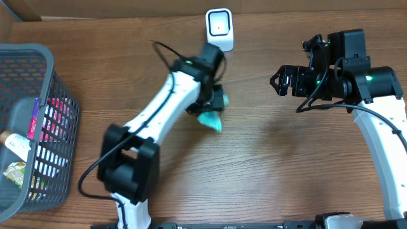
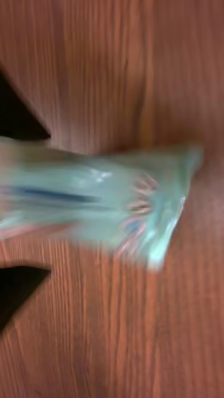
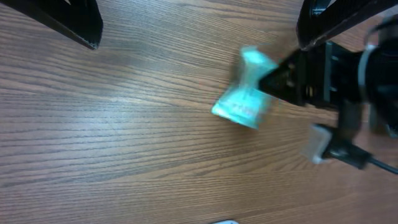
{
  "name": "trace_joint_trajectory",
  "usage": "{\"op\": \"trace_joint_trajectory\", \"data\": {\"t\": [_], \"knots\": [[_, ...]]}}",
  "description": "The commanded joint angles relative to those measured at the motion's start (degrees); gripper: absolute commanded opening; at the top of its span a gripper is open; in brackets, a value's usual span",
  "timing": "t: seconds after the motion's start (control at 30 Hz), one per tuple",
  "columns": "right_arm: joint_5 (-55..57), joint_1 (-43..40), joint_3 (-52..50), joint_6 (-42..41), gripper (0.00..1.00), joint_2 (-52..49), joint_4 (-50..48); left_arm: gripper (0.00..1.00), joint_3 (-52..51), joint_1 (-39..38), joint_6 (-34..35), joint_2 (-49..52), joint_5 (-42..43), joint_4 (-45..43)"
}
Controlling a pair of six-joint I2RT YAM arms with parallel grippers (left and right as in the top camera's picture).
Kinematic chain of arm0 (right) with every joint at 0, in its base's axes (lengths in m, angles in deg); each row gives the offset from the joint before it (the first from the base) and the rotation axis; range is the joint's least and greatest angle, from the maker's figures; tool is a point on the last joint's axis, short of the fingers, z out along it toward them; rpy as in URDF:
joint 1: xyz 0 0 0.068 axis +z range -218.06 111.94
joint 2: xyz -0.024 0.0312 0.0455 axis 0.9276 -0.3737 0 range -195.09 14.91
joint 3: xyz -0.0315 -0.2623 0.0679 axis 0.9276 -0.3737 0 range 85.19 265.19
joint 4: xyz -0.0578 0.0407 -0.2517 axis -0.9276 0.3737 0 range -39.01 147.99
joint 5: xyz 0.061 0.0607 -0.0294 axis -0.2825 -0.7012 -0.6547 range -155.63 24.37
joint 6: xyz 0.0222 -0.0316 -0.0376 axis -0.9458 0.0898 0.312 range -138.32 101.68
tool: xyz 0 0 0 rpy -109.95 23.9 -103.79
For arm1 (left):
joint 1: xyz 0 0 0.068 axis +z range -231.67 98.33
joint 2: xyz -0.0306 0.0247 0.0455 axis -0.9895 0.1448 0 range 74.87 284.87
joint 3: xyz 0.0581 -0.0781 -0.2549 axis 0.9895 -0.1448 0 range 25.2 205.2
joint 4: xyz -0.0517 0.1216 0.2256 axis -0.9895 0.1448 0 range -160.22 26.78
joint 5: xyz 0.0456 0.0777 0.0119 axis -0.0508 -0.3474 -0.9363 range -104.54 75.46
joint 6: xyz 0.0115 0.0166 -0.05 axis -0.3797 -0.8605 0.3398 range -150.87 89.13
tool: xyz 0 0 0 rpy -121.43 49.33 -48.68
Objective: Scan the item barcode
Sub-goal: 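Lift teal pack out and drop it on the table center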
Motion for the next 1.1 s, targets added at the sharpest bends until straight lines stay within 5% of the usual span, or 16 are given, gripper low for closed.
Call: {"op": "trace_joint_trajectory", "data": {"t": [0.0, 0.17, 0.6, 0.83, 1.07], "knots": [[-0.33, -0.33, 1.57, 0.02, 1.00, 0.15, -0.28, 0.64, 0.61, 0.70, 1.44, -0.48, -1.01, 0.02], [-0.33, -0.33, 1.57, 0.02, 1.00, 0.15, -0.33, 0.65, 10.14, 5.40, -1.05, -1.18, -1.07, 5.88], [-0.33, -0.33, 1.57, 0.02, 1.00, 0.15, -0.33, 0.67, 56.54, 29.05, -7.72, -5.22, -4.81, 32.76], [-0.33, -0.33, 1.57, 0.02, 1.00, 0.15, -0.35, 0.67, 57.31, 49.88, -9.31, -6.05, -2.84, 37.13], [-0.33, -0.33, 1.57, 0.02, 1.00, 0.15, -0.02, 0.68, 50.27, 62.93, -7.67, -5.84, -4.87, 37.13]]}}
